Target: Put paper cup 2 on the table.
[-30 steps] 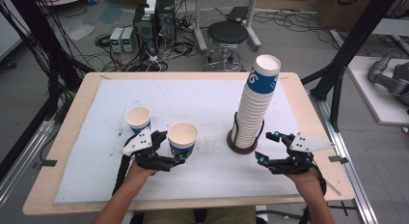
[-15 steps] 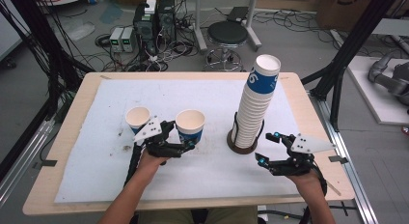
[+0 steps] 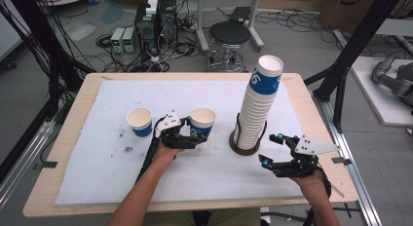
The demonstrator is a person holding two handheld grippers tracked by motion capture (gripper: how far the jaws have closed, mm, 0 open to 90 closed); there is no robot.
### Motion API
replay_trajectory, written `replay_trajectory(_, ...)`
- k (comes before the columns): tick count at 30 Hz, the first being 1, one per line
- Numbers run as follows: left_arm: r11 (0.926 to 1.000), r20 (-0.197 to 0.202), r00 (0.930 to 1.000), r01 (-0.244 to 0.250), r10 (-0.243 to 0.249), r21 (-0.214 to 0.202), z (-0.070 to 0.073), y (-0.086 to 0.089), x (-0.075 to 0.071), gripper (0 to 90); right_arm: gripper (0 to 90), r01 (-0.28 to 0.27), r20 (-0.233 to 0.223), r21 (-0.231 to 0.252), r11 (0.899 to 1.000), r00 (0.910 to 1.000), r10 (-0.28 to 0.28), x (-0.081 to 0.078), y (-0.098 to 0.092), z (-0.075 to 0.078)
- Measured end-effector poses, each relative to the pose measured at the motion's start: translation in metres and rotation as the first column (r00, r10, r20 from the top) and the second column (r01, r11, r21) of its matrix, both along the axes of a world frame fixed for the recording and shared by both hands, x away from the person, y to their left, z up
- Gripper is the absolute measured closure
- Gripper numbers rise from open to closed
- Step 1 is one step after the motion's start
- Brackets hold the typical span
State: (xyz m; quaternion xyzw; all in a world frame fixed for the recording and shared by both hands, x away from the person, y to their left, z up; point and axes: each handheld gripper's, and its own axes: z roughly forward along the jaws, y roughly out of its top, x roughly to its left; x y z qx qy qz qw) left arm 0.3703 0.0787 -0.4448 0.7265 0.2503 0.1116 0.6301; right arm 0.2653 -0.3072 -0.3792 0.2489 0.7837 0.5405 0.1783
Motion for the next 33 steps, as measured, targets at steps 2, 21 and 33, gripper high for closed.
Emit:
replay_trajectory(2, 0.9999, -0.015, 0.9999, -0.003, 0.003, 0.015, -0.003, -0.001, 0.002, 24.8, 22.1, -0.002, 0.003, -0.002, 1.0, 1.0, 0.002, 0.0, 0.0, 0.0)
replay_trajectory(21, 0.9542, -0.07, 0.995, -0.047, 0.071, 0.295, -0.001, -0.012, 0.001, 25.2, 23.0, -0.005, 0.001, 0.005, 1.0, 1.0, 0.005, -0.001, 0.0, 0.002)
replay_trajectory(33, 0.9407, -0.112, 0.9897, -0.048, 0.09, 0.336, -0.002, 0.002, -0.011, 23.2, 22.9, -0.003, -0.004, -0.005, 1.0, 1.0, 0.003, 0.0, 0.0, 0.0)
